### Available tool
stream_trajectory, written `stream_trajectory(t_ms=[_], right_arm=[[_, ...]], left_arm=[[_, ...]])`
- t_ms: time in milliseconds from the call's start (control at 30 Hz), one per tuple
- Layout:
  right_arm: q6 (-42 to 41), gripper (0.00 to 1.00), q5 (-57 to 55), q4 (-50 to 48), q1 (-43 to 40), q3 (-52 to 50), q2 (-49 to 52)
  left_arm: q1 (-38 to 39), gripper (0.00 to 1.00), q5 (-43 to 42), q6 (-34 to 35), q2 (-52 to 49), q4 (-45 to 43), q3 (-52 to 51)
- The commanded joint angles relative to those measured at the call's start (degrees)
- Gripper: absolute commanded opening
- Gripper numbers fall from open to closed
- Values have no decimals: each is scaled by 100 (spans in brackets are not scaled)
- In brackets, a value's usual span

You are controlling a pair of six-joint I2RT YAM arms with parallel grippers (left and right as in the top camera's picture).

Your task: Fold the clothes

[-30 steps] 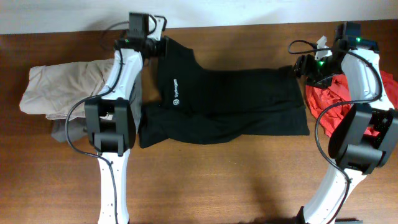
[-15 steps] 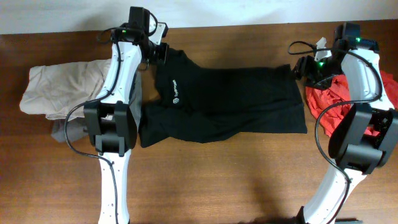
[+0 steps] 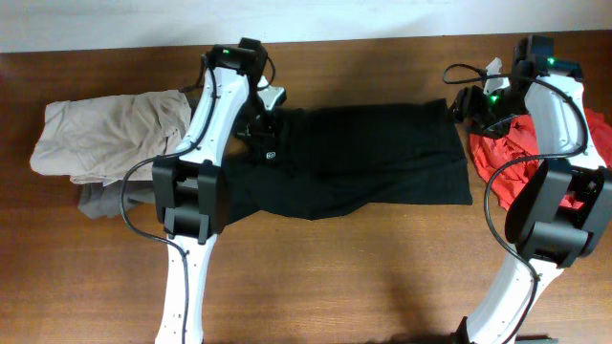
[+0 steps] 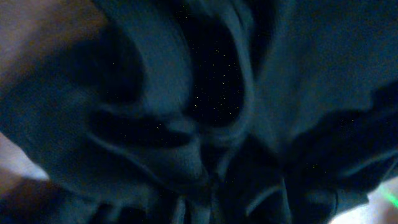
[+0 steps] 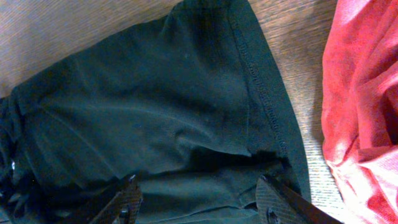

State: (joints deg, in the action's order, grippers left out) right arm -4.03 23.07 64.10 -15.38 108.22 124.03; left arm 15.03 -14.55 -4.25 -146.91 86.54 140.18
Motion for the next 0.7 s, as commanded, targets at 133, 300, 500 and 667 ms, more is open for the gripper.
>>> stream_trajectory(t_ms=[133, 300, 500, 667], right_arm=[[66, 65, 33, -2, 42, 52, -11], [66, 65, 33, -7, 42, 52, -11], [66, 65, 33, -20, 42, 52, -11], [66, 65, 33, -20, 42, 52, -11]], left_arm=[[-17, 24, 339, -59, -9, 573, 50], [-79, 17, 385, -59, -9, 496, 269], [-160, 53, 385, -59, -9, -557, 804], [-153, 69, 267, -59, -229, -1255, 798]])
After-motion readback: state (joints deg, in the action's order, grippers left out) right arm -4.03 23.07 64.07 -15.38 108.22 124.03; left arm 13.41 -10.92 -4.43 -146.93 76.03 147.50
